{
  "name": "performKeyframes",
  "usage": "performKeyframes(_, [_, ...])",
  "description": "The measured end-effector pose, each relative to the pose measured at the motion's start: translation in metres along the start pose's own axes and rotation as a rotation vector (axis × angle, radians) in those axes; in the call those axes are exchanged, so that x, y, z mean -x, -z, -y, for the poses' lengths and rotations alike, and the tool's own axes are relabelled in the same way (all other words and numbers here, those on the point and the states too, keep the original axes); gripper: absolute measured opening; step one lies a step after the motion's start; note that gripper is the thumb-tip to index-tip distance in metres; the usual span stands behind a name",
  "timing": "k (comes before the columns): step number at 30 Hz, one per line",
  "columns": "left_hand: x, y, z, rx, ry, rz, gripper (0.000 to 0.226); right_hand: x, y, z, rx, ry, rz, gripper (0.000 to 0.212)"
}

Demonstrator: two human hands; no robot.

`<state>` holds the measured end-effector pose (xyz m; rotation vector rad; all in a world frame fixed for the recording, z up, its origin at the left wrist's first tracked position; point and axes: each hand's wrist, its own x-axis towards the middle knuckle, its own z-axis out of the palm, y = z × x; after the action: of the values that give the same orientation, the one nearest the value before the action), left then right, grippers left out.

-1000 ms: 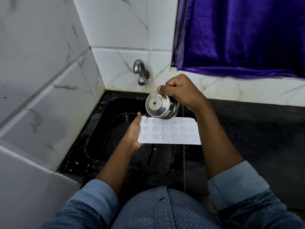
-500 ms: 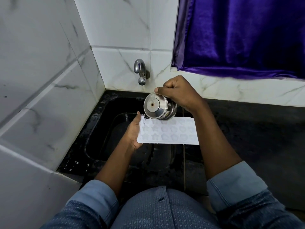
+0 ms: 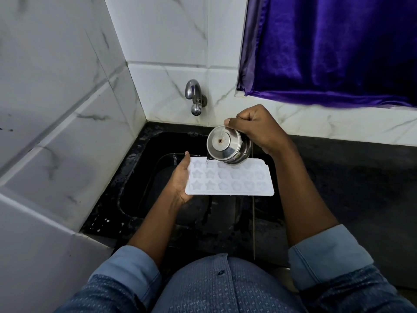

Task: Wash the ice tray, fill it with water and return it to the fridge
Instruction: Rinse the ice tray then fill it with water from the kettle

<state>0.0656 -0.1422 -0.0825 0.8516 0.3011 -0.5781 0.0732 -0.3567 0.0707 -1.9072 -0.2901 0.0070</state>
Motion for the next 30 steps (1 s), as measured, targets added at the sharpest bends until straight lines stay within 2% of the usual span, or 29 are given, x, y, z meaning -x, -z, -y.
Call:
performKeyframes(7, [0.006,0.0,-0.005,-0.074,-0.002,-0.084,0.084,0.014,0.024,-0.016,0.003,-0.021,-0.087,0.056])
performKeyframes(11, [0.009,-0.003,-0.008,-0.074,0.017,-0.052,0.085,0.025,0.038,-0.031,-0.034,-0.035,-0.138,0.055])
performKeyframes(16, [0.009,-0.003,-0.009,-0.099,0.023,-0.021,0.082,0.043,0.055,-0.063,-0.183,-0.112,-0.278,0.047])
performKeyframes(19, [0.004,0.004,-0.008,-0.078,0.002,-0.025,0.08,0.058,0.067,-0.083,-0.331,-0.204,-0.393,0.032])
performKeyframes(30, [0.001,0.007,-0.008,-0.056,0.041,-0.068,0.08,0.096,0.101,-0.151,-0.626,-0.379,-0.617,0.053])
